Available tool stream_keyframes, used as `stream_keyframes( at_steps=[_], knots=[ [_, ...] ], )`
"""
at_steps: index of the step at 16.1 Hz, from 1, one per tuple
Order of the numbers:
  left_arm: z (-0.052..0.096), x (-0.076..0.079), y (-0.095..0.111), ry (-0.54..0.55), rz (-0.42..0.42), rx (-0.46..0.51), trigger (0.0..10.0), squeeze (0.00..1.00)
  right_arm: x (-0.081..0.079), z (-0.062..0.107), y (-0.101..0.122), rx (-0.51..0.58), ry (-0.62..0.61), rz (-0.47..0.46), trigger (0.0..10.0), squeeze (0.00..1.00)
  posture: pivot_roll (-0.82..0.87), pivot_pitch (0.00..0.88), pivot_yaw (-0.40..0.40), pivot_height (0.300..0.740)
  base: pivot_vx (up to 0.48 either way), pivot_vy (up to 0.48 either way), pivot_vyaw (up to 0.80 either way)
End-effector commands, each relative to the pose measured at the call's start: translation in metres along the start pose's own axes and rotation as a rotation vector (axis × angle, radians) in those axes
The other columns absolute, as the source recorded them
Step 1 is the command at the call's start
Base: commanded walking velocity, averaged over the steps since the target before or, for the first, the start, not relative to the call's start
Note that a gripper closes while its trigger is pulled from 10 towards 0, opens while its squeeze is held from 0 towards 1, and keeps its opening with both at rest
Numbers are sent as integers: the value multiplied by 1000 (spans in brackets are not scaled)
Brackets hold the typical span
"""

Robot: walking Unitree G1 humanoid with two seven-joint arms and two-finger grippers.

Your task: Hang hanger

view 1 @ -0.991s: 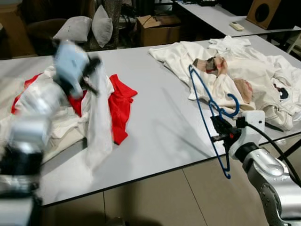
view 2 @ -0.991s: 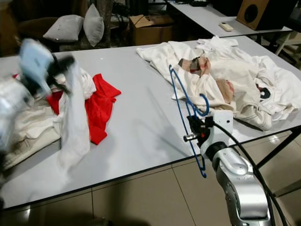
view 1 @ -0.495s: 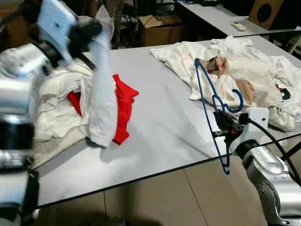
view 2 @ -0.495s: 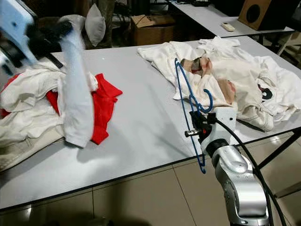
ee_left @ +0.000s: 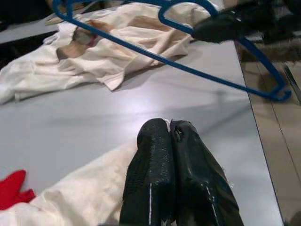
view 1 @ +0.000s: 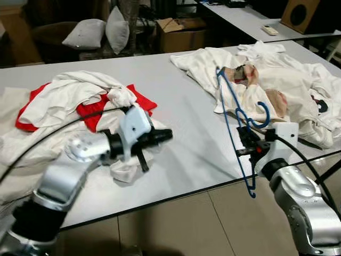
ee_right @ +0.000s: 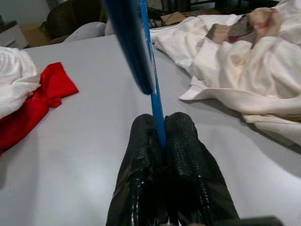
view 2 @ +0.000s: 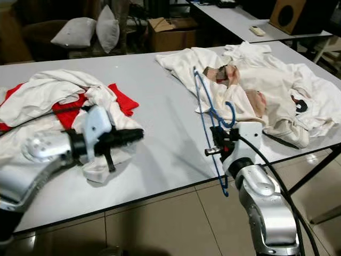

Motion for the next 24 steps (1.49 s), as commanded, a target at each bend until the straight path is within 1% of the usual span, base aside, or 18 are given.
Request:
stream_keyframes(
  at_steps=[1, 2, 3, 4, 7, 8, 10, 11, 13, 14, 15, 16, 17, 18, 20, 22, 23, 24],
  knots=[
    [-2, 3, 0, 16, 3, -3, 10000, 0, 1, -1, 2, 10, -2, 10, 10000, 0, 50, 0, -6, 740, 0, 0, 0],
    [-3, 6, 1, 17, 17, 10, 10000, 1000, 2, -1, 2, 10, -2, 10, 10000, 0, 49, 0, -7, 740, 0, 0, 0],
    [-4, 12, 6, 18, 41, 39, 10000, 1000, 5, 0, 1, 9, -7, 14, 10000, 0, 49, 0, -6, 740, 0, 0, 0],
    [-3, 11, 7, 36, 47, 46, 10000, 1000, 6, 0, 1, 9, -12, 15, 10000, 0, 50, 0, -7, 740, 0, 0, 0],
    [5, 12, 2, 39, 77, 18, 10000, 1000, 9, 0, 1, 11, -22, 14, 10000, 0, 49, 0, -5, 740, 0, 0, 0],
    [14, 16, -7, 17, 76, -46, 10000, 1000, 9, 0, 1, 11, -24, 12, 10000, 0, 52, 0, -6, 740, 0, 0, 0],
    [27, 17, -30, 1, 32, -196, 10000, 1000, 9, 0, 1, 10, -25, 11, 10000, 0, 57, 0, -9, 740, 0, 0, 0],
    [32, 15, -43, 20, 2, -266, 10000, 1000, 9, 0, 0, 9, -25, 10, 10000, 0, 58, 0, -12, 740, 0, 0, 0],
    [36, 12, -59, 55, -47, -349, 10000, 1000, 7, -1, 1, 10, -11, 9, 10000, 0, 57, 0, -14, 740, 0, 0, 0],
    [35, 11, -63, 83, -60, -365, 10000, 255, 8, -1, 1, 7, -1, 14, 10000, 0, 57, 0, -15, 740, 0, 0, 0],
    [34, 6, -69, 134, -79, -387, 10000, 0, 10, -1, -1, -1, 3, 23, 10000, 0, 56, 0, -16, 740, 0, 0, 0],
    [35, 3, -76, 175, -106, -417, 10000, 0, 17, 1, -3, -14, -11, 36, 10000, 0, 52, 0, -15, 740, 0, 0, 0],
    [37, 2, -81, 193, -112, -438, 10000, 0, 22, 2, -5, -23, -24, 44, 10000, 0, 51, 0, -16, 740, 0, 0, 0],
    [39, 0, -87, 208, -148, -470, 10000, 0, 26, 4, -7, -32, -34, 56, 10000, 0, 51, 0, -16, 740, 0, 0, 0],
    [42, -2, -92, 230, -174, -489, 10000, 0, 25, 6, -11, -43, -29, 66, 10000, 0, 40, 0, -13, 740, 0, 0, 0],
    [42, -5, -95, 278, -199, -488, 10000, 0, 19, 10, -24, -75, -12, 103, 10000, 0, 39, 0, -14, 740, 0, 0, 0],
    [40, -4, -94, 289, -193, -466, 6039, 0, 17, 12, -32, -96, -7, 120, 10000, 0, 33, 0, -17, 740, 0, 0, 0],
    [37, -3, -90, 300, -174, -422, 0, 0, 16, 15, -39, -111, -2, 139, 10000, 0, 33, 0, -17, 740, 0, 0, 0]
  ],
)
Point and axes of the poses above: a point about 5 cm out from each wrist's last joint towards the gripper, its own z axis pointing back from the gripper into the wrist, its own y axis along the axis of the wrist's last joint, x = y × z, the point moved 3 cm from there along -z, pointing out of the wrist towards the gripper, and after that the axes turned 10 degrees about z, right-handed, at the moved point
